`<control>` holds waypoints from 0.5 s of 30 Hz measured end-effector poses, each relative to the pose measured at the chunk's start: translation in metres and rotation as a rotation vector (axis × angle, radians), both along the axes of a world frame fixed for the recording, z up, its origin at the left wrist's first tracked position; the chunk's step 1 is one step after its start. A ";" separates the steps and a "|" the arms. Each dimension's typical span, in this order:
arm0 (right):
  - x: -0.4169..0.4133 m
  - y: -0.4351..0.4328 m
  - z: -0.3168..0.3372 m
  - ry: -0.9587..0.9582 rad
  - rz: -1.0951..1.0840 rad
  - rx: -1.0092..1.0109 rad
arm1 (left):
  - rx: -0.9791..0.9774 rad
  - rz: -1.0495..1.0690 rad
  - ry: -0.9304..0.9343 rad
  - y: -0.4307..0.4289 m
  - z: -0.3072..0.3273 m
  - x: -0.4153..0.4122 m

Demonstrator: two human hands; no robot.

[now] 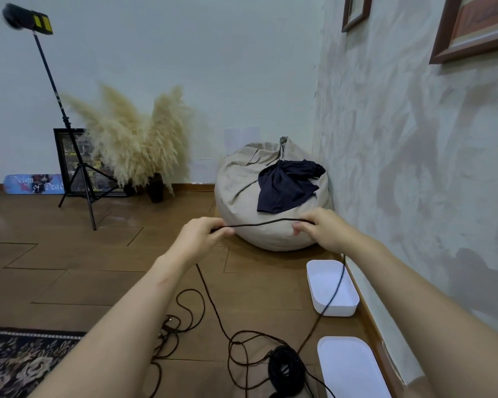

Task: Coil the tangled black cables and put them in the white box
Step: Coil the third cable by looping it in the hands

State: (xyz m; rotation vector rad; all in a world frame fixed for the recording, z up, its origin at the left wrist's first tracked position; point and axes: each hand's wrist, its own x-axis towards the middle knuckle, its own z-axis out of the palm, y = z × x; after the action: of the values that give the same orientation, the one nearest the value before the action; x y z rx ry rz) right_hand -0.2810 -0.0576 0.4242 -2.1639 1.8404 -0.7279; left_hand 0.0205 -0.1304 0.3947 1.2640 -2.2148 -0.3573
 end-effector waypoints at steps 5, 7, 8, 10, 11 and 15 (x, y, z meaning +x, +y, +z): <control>-0.021 0.007 0.001 -0.062 -0.016 0.090 | -0.003 0.034 0.026 -0.003 0.006 0.011; -0.002 0.006 -0.001 -0.185 0.078 0.154 | -0.054 -0.022 0.041 0.004 0.007 -0.010; 0.009 0.006 -0.001 -0.229 0.102 0.168 | -0.085 -0.045 0.046 0.008 0.008 -0.021; 0.027 0.006 -0.004 -0.280 0.094 0.154 | -0.143 -0.074 0.047 0.014 0.009 -0.036; 0.032 0.004 -0.007 -0.287 0.062 0.131 | -0.159 -0.084 0.050 0.015 0.008 -0.040; 0.036 0.000 -0.023 -0.100 -0.050 0.105 | -0.163 -0.132 0.042 0.021 0.007 -0.047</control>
State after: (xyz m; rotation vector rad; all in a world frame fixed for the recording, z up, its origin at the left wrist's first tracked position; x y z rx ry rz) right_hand -0.2448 -0.0576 0.4014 -1.9871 1.8447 -0.7188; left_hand -0.0262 -0.1091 0.4021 1.0190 -2.2471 -0.2452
